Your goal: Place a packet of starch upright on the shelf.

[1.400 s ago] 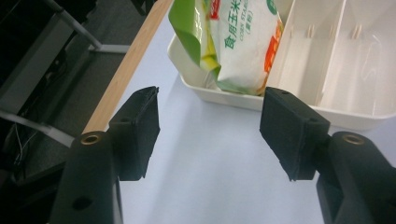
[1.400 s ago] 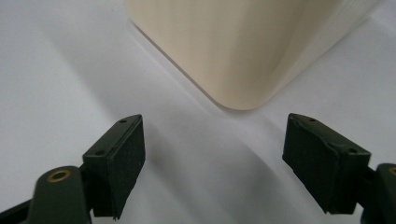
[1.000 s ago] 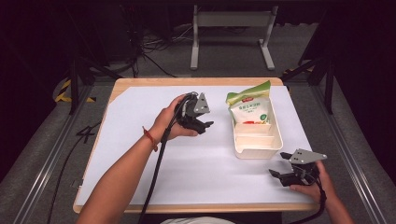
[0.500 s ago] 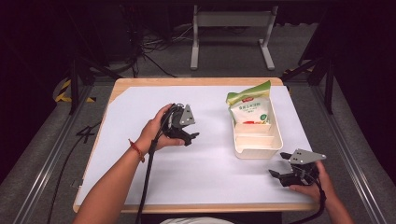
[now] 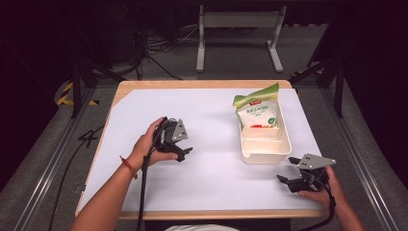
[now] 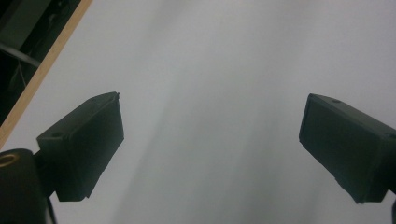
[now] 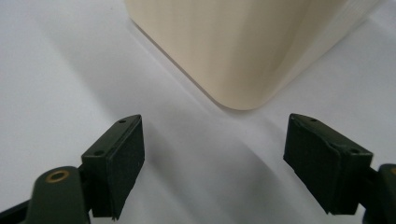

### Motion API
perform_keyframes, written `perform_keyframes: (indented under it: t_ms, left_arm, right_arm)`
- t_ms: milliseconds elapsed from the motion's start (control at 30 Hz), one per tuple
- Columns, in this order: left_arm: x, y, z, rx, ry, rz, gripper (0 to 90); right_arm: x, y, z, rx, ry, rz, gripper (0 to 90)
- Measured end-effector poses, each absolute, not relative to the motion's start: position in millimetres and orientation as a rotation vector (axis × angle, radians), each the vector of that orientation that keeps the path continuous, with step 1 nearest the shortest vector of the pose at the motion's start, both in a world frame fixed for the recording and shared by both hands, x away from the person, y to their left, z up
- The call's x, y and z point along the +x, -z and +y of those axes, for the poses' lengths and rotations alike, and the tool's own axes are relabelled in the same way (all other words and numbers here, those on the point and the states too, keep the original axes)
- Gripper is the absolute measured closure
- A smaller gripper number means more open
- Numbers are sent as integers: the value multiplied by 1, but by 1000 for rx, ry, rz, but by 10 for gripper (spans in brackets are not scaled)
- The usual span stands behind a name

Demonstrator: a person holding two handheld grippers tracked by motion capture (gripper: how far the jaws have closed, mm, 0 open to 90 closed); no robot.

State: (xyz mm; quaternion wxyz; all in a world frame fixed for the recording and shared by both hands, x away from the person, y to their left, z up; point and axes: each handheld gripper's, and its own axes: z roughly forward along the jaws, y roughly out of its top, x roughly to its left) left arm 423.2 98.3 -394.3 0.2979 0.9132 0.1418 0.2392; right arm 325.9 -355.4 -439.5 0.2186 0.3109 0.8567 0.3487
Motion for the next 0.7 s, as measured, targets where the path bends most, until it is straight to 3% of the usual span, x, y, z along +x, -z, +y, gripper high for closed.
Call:
perform_keyframes:
  t_ms: [700]
  left_arm:
    - [394, 420, 150, 2420, -673, 455, 73]
  right_arm:
    - [326, 440, -354, 858, -957, 2369, 194]
